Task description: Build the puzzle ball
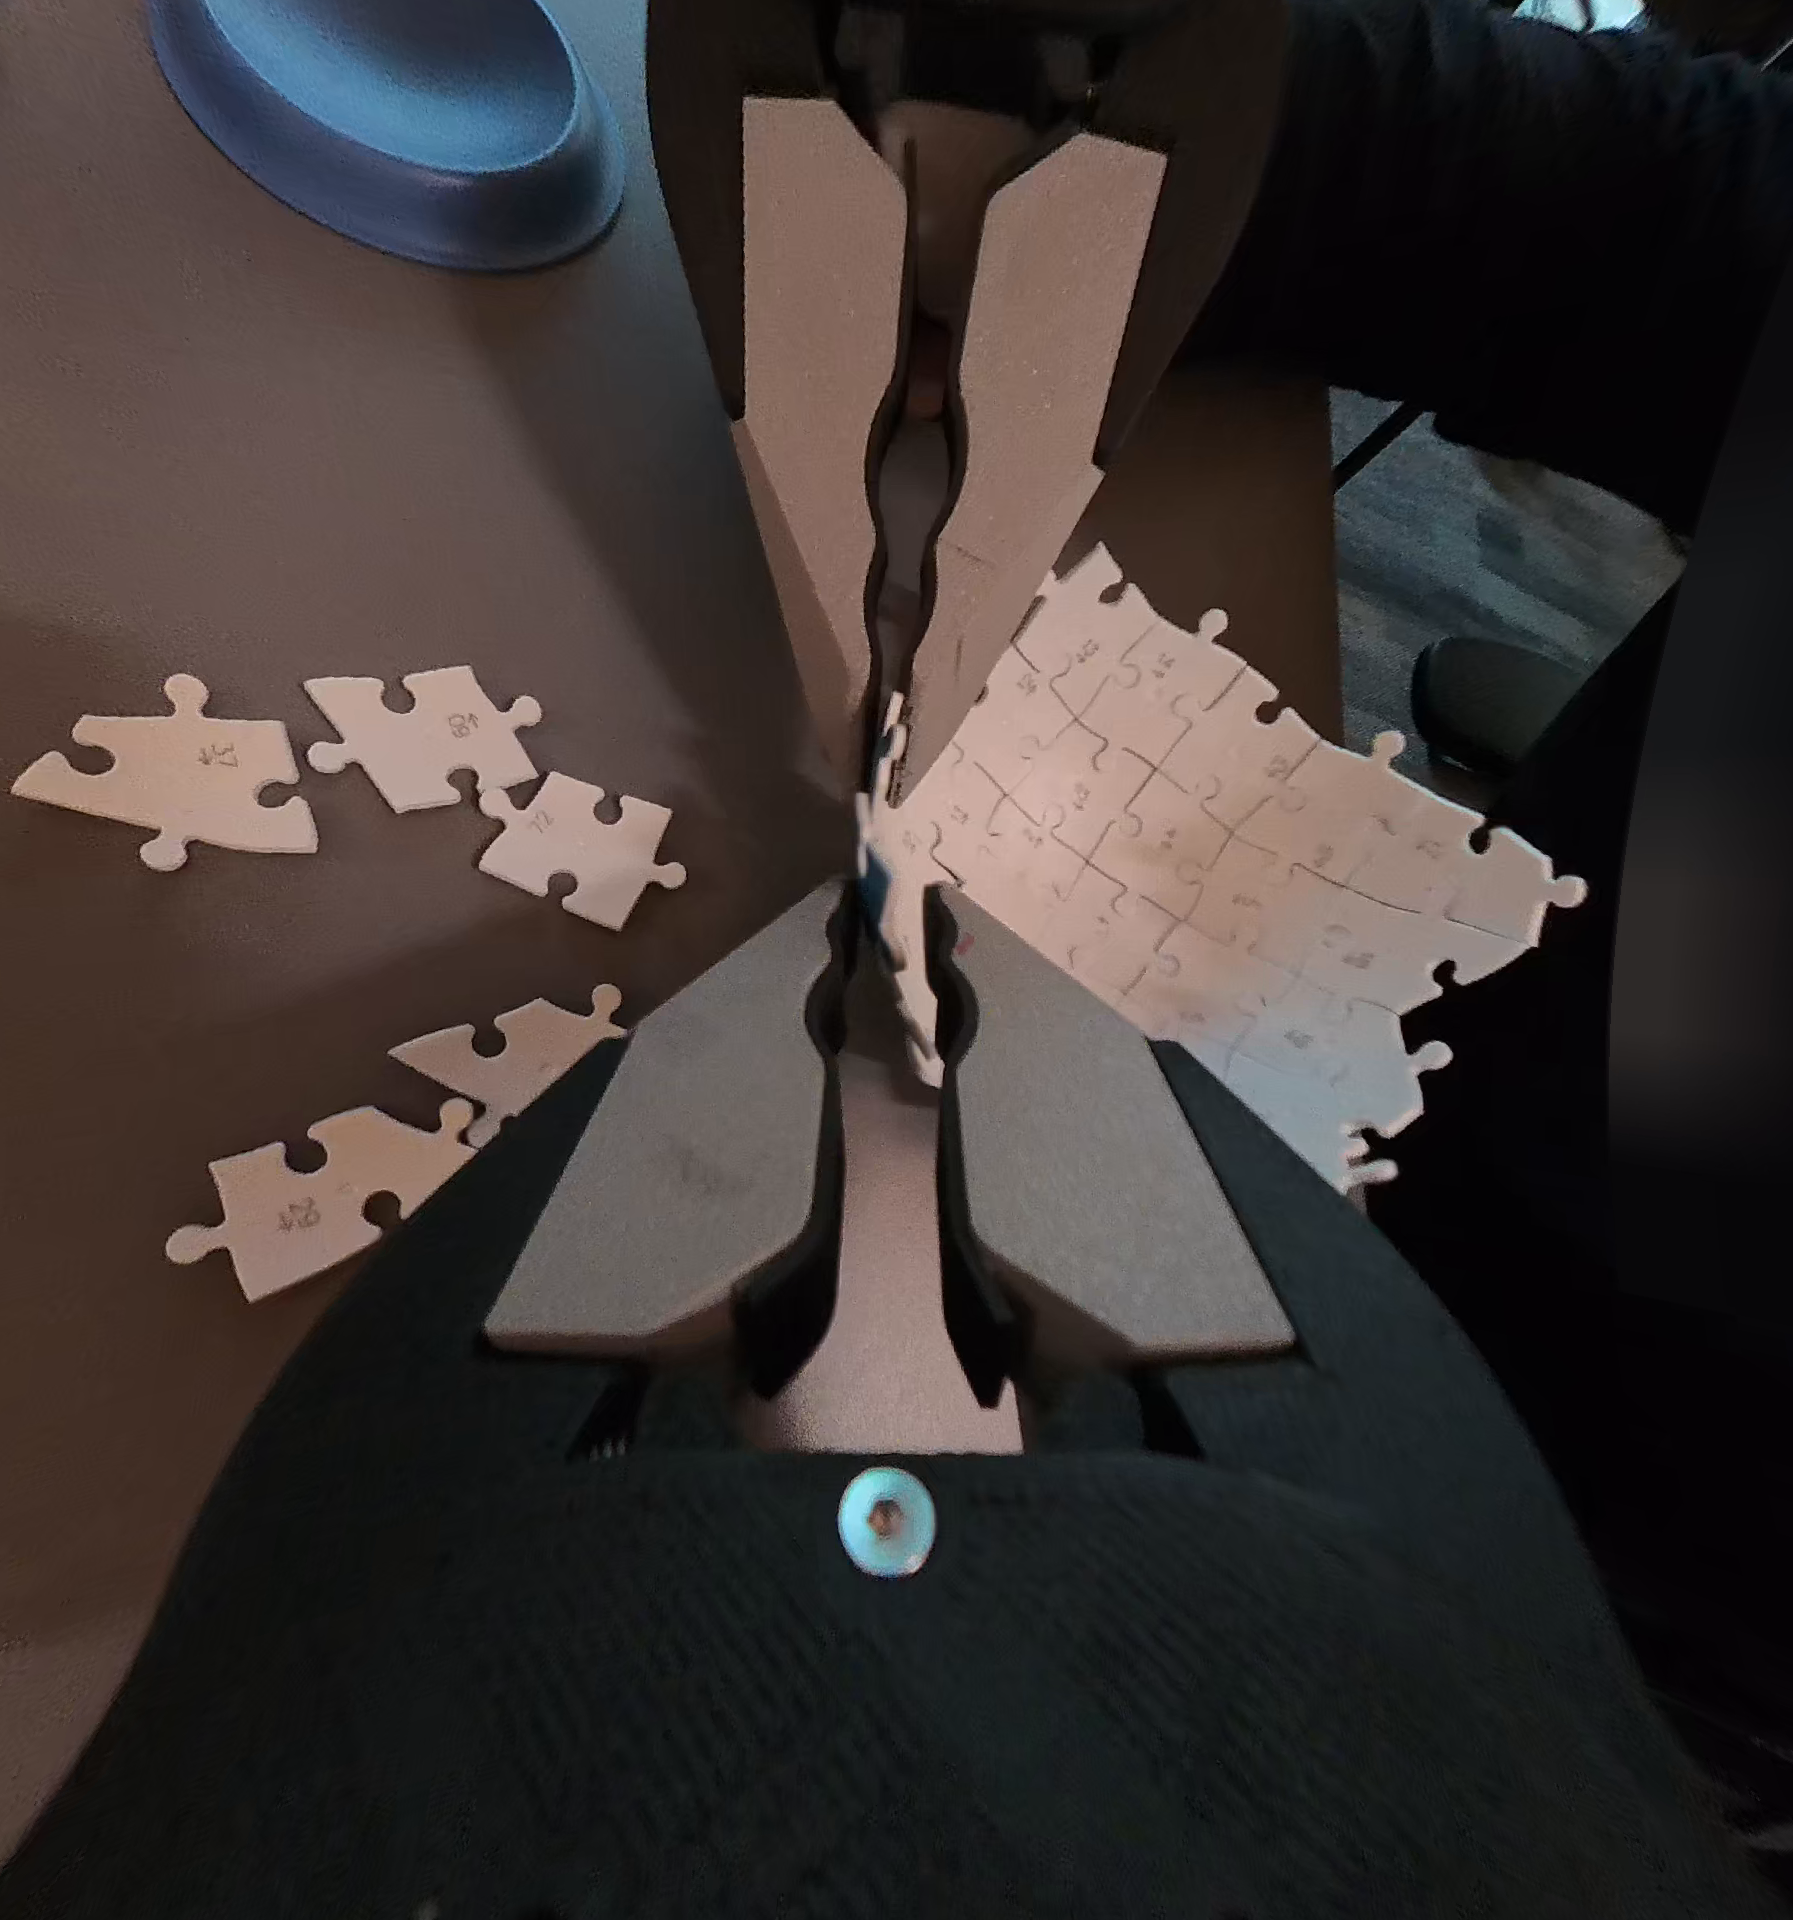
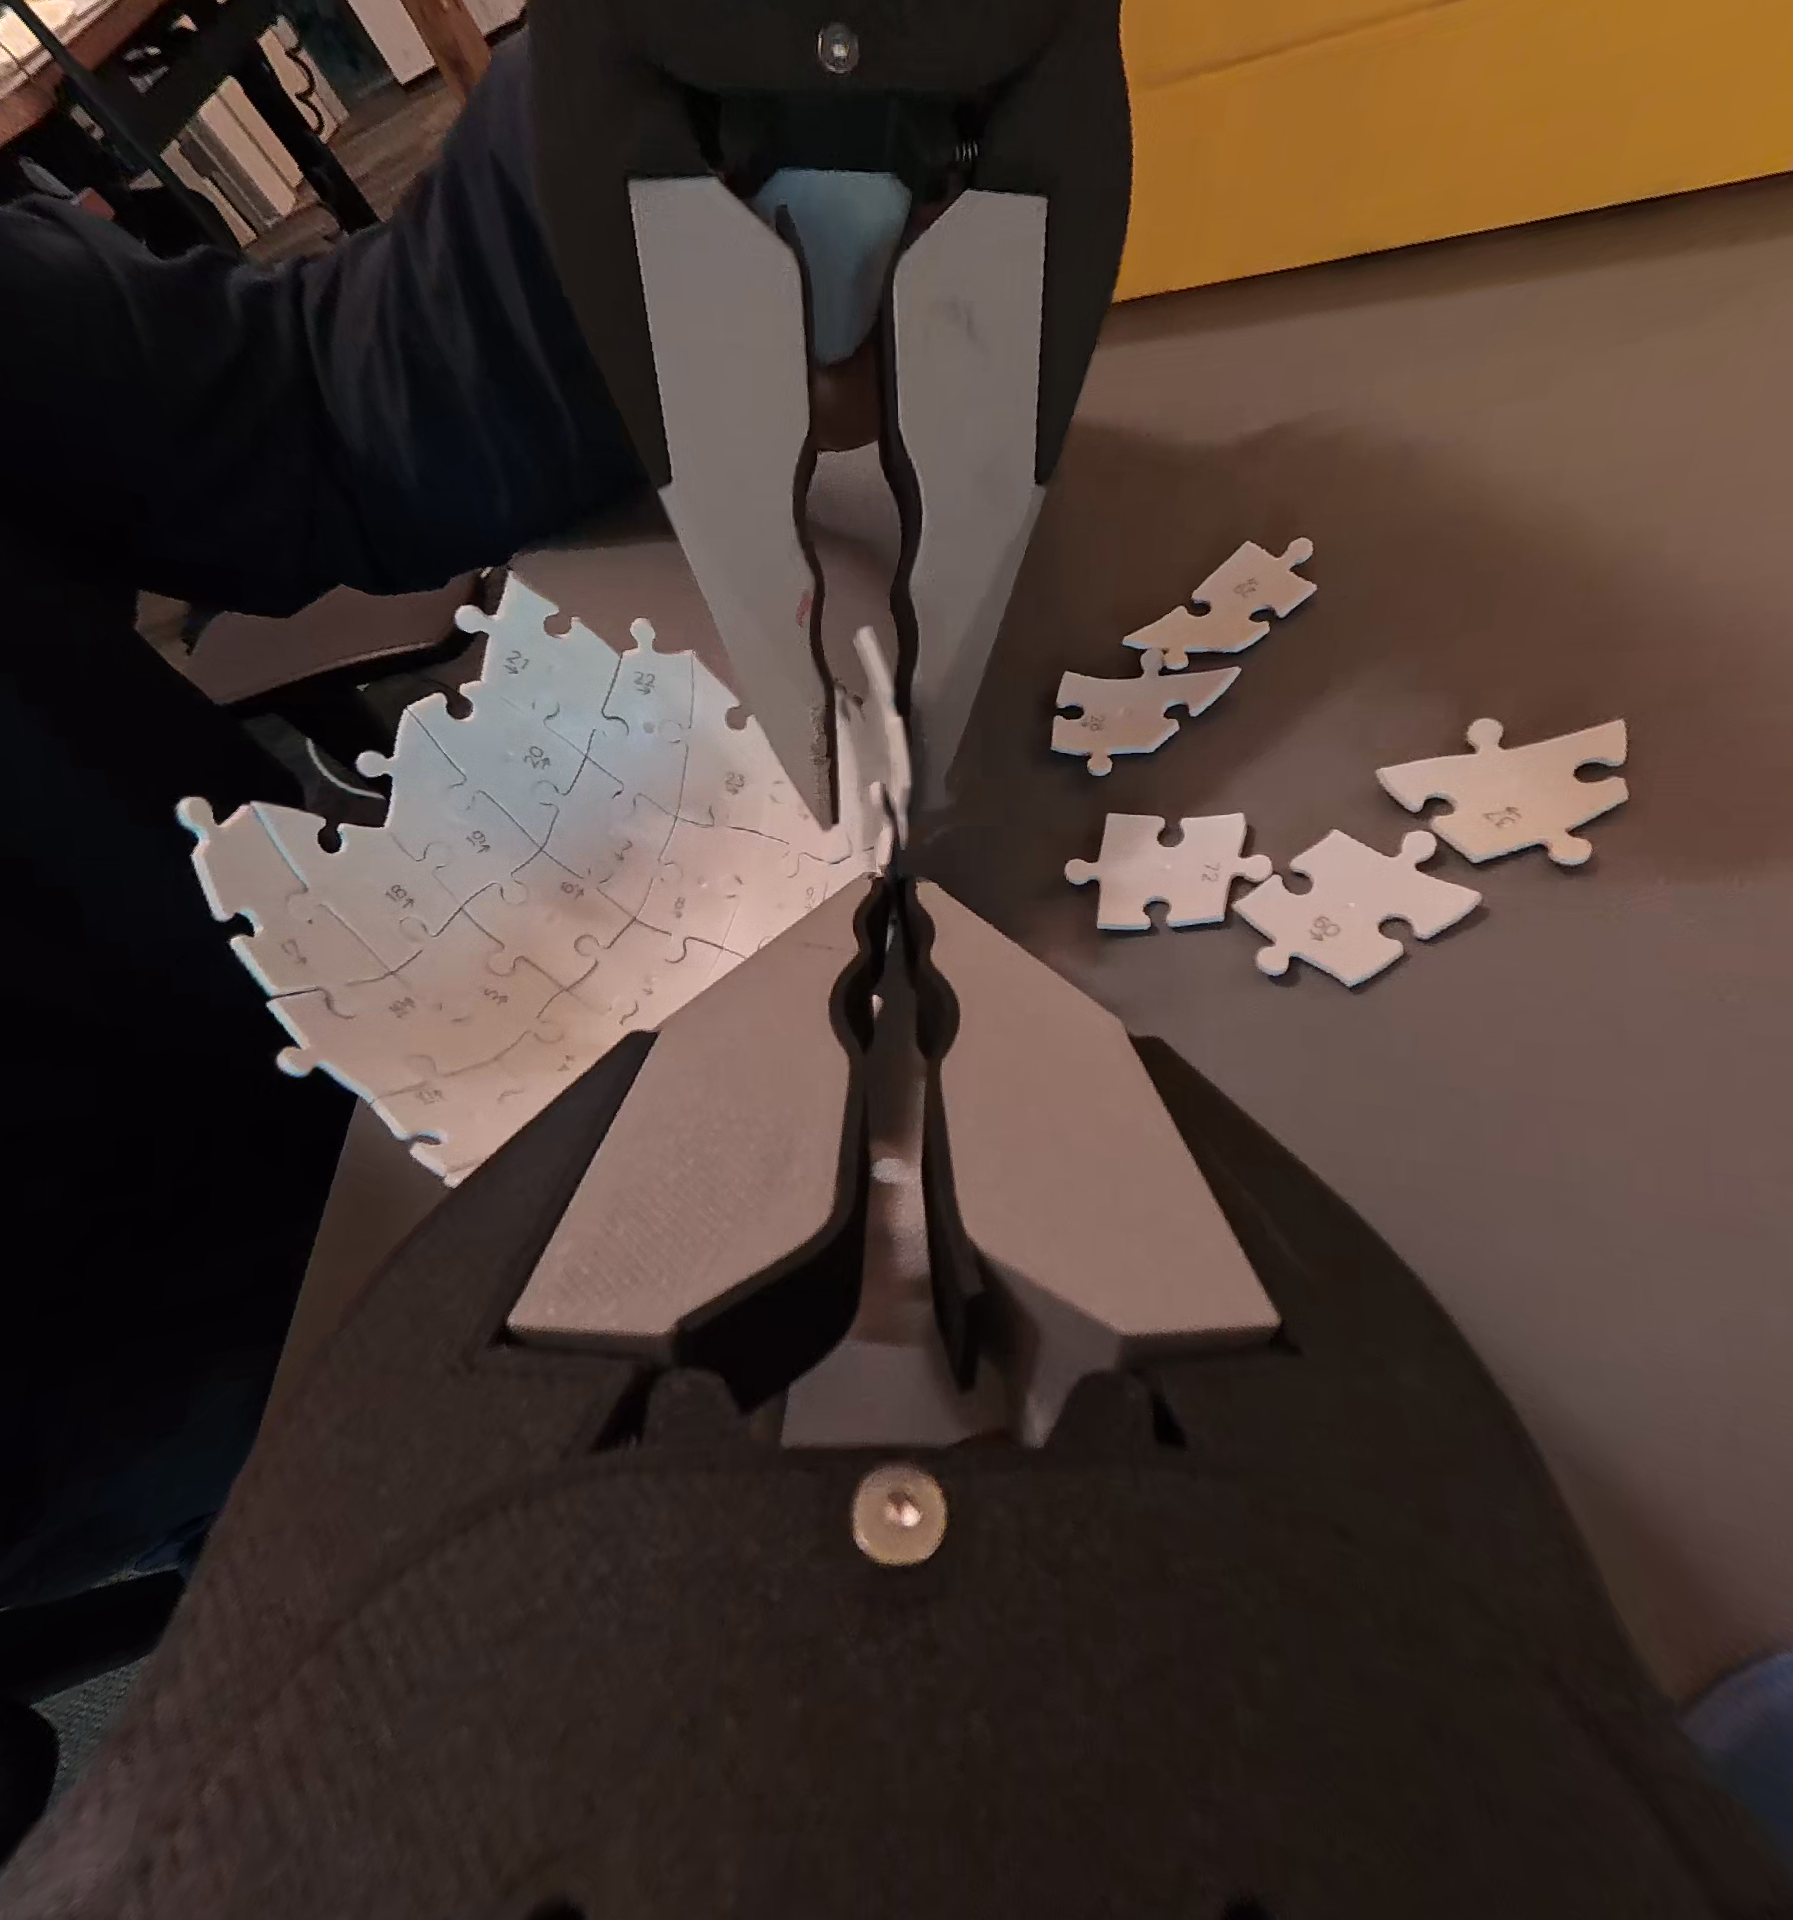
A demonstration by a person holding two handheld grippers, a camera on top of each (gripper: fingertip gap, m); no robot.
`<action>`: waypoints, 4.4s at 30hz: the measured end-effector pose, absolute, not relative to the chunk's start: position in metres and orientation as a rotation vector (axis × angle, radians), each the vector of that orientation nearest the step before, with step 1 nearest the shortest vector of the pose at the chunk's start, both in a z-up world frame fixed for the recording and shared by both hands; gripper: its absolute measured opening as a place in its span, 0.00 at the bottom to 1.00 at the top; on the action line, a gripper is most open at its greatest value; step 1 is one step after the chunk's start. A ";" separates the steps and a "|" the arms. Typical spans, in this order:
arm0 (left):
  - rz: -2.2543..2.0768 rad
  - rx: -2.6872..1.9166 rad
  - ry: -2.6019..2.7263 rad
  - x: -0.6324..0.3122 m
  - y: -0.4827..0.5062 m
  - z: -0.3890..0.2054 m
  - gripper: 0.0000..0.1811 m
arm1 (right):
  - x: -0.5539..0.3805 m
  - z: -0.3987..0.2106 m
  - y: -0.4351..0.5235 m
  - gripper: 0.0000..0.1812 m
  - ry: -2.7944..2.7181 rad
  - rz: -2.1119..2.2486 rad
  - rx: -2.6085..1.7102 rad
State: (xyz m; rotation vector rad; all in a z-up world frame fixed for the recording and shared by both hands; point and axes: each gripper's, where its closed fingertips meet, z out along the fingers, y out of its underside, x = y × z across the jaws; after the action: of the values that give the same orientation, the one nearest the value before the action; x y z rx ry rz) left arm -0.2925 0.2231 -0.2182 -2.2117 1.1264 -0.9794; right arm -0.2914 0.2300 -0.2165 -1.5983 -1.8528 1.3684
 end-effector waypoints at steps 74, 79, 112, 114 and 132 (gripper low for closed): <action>-1.077 -2.257 1.243 -0.279 0.202 -0.231 0.01 | -0.290 -0.225 0.202 0.01 -1.940 1.491 -1.832; -1.065 -2.263 1.216 -0.283 0.205 -0.230 0.01 | -0.280 -0.222 0.209 0.04 -1.957 1.432 -1.786; -1.106 -2.421 1.156 -0.294 0.194 -0.242 0.08 | -0.291 -0.238 0.207 0.00 -1.993 1.103 -1.702; -1.106 -2.424 1.147 -0.293 0.195 -0.242 0.07 | -0.291 -0.238 0.207 0.00 -1.993 1.105 -1.703; -1.152 -2.344 1.000 -0.274 0.225 -0.237 0.00 | -0.278 -0.237 0.231 0.05 -1.820 1.287 -1.861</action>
State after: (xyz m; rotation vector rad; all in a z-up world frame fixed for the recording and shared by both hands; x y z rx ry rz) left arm -0.2737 0.2252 -0.2371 -2.3444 1.0001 -1.1524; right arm -0.2785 0.2313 -0.2370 -1.8607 -1.8196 1.2871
